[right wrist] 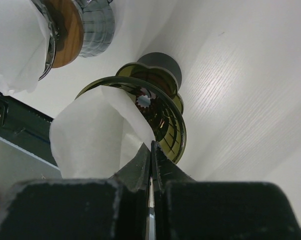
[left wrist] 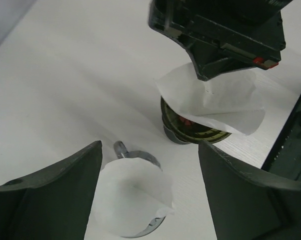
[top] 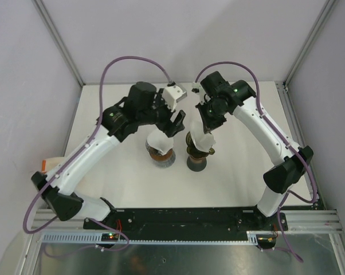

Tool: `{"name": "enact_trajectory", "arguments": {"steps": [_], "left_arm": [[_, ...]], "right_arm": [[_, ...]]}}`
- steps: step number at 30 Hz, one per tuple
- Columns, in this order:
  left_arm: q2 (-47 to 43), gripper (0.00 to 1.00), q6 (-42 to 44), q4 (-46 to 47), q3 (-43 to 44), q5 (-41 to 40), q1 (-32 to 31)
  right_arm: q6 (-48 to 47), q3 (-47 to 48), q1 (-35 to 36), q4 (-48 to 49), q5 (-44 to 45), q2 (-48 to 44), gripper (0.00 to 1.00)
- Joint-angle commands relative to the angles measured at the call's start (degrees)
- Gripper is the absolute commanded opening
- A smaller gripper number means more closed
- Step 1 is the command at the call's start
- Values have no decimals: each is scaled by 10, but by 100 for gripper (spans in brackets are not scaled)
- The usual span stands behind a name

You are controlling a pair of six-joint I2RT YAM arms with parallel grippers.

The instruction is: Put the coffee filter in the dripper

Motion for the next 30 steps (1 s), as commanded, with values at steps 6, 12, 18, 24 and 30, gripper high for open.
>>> {"name": "enact_trajectory", "arguments": {"steps": [6,12,18,24,30], "left_arm": [[50,69,-8,17,39,133,-39],[75,70,-37,25,49,127,-41],[88,66,-32,39,17,102,-41],[106,51,-16,57,4,26,-41],[104,48,-9,64,-10,15,-41]], "right_arm": [[3,-10,-4,3,7,-3,0],[5,-24,-8,16,2,-2,0],[7,-24,-9,20,4,-3,0],[8,-26,-9,26,3,-13,4],[6,-35,-12,31,-1,-22,15]]}}
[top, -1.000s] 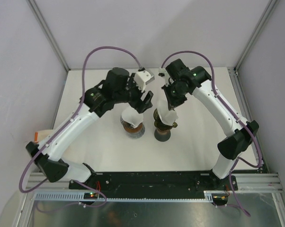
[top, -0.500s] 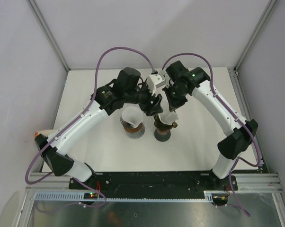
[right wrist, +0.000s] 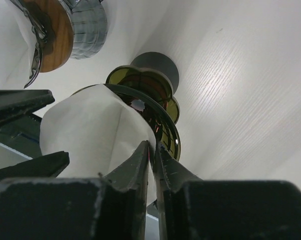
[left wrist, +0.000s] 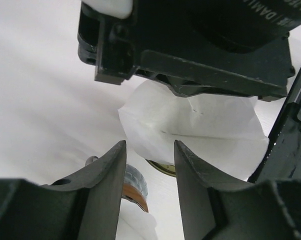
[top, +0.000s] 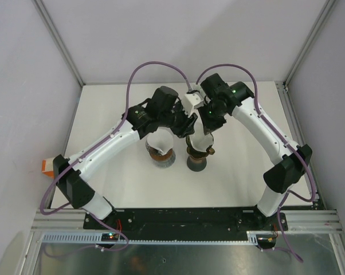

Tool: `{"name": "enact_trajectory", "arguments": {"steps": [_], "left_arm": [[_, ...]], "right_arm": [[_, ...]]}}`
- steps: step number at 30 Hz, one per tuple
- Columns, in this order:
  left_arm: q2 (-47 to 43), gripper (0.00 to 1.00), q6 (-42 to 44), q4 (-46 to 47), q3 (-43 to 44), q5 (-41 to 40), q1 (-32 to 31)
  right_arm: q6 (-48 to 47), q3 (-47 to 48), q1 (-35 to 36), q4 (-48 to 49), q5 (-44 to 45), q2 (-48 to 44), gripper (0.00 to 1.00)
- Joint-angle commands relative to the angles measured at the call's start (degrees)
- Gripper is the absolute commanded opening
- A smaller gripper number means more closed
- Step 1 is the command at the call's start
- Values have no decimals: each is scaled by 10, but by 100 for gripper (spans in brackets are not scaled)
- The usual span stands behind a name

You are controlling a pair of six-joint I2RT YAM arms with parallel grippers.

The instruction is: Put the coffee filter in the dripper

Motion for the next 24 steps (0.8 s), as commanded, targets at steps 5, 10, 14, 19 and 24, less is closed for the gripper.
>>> {"name": "enact_trajectory", "arguments": {"steps": [5,10,14,19,24], "left_arm": [[-12,46,12,27,-20,-26,-2],[-16,46,13,27,-19,-22,-2],[-16,47,15,28,-15,-22,-2],[-18,49,16,28,-6,-20,-2],[-32,54,20,28,-3,-19,-2]], "right_arm": [[-1,-6,-8,22,-9,-38,26],[-3,-2,-13,31,-10,-58,38],[-5,-8,-17,47,-14,-78,47],[-9,-14,-21,66,-41,-96,52],[-9,-12,-28,92,-36,-122,51]]}}
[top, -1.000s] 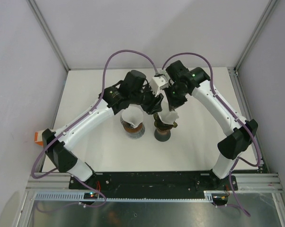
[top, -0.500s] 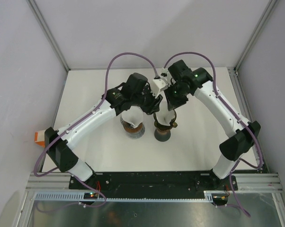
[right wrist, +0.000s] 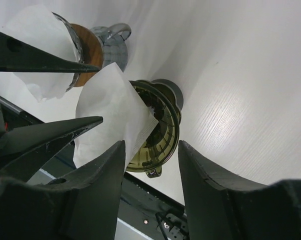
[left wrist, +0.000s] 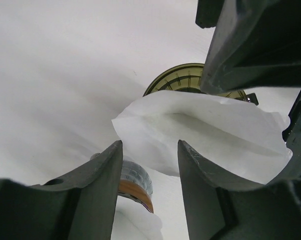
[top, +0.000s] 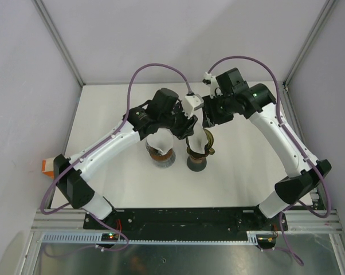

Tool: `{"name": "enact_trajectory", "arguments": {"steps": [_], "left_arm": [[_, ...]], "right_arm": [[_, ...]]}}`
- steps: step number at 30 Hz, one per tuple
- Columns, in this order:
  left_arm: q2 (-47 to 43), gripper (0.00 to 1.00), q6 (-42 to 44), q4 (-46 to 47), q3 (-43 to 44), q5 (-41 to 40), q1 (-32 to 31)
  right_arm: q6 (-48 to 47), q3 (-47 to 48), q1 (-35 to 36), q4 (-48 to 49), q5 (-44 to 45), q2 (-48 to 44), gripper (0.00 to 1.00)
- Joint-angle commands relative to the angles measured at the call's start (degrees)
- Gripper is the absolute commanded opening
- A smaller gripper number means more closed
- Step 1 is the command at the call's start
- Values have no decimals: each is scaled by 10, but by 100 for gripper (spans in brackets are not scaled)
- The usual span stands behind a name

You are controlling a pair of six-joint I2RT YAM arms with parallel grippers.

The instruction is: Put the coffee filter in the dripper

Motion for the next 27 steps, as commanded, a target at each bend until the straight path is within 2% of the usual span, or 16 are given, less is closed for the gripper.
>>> {"name": "enact_trajectory", "arguments": {"steps": [1,6,10,12,17,20,27], "left_arm": [[-34,54,12,16,18,1,-2],[-43,56,10,16,17,2,-2],[-48,58,8,17,16,-1,-2],[-53,59,10,16,17,-7,-2],[-81,65,29,16,20,-51,-2],[-96,70,36,16,16,-97,-1],[-134,82,38,15,-20,-165,19]], "right_arm": [[-5,1,-6,48,-11,-47,50],[22,-59,-6,150,-81,-102,39],[72,-123,-3,218,-160,-129,21],[87,-143,9,233,-172,-140,13],[101,-157,58,230,-146,-151,5],[105,-160,78,216,-102,-147,1],[105,-159,110,173,2,-124,0]]}}
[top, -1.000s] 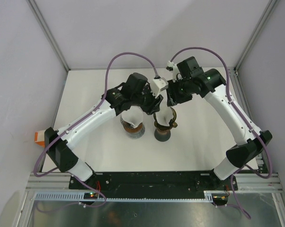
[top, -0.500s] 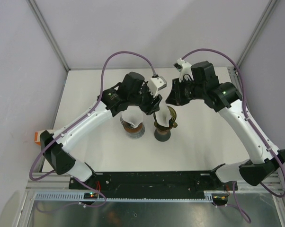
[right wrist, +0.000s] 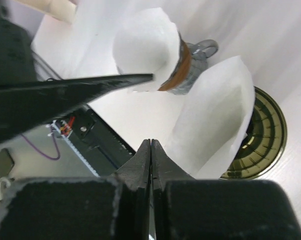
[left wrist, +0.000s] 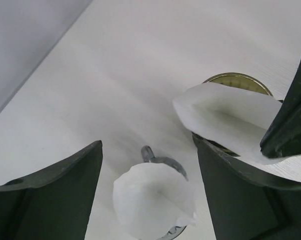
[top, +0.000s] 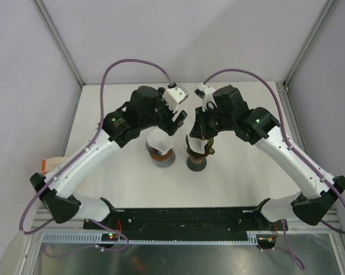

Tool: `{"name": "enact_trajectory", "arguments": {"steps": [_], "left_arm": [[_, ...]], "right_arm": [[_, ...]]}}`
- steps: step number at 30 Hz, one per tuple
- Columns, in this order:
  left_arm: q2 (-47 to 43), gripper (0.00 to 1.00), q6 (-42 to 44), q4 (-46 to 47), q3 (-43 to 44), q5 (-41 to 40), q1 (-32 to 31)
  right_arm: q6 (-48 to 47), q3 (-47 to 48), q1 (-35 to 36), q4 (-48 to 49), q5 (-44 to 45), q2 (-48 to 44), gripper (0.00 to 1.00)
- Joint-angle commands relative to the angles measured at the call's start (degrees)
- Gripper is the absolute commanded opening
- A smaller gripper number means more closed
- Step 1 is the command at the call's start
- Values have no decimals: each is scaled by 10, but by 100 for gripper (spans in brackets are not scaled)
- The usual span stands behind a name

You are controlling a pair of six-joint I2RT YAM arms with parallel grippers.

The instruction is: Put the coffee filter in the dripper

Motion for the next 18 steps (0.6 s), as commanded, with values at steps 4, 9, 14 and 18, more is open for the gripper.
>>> {"name": "enact_trajectory", "arguments": {"steps": [4,9,14,18], "left_arm": [[-56,87,5,14,-31,-51,50],[-81,92,-2,14,-45,-32,102],[-100,95,-1,14,-60,-14,126],[-110,95,1,16,-70,-8,136]], "right_arm": [[-4,6,18,-36,122,23,0],[-16,13,21,-46,161,52,0],[-26,35,22,-79,211,97,0],[-32,38,23,-103,225,127,0]]}}
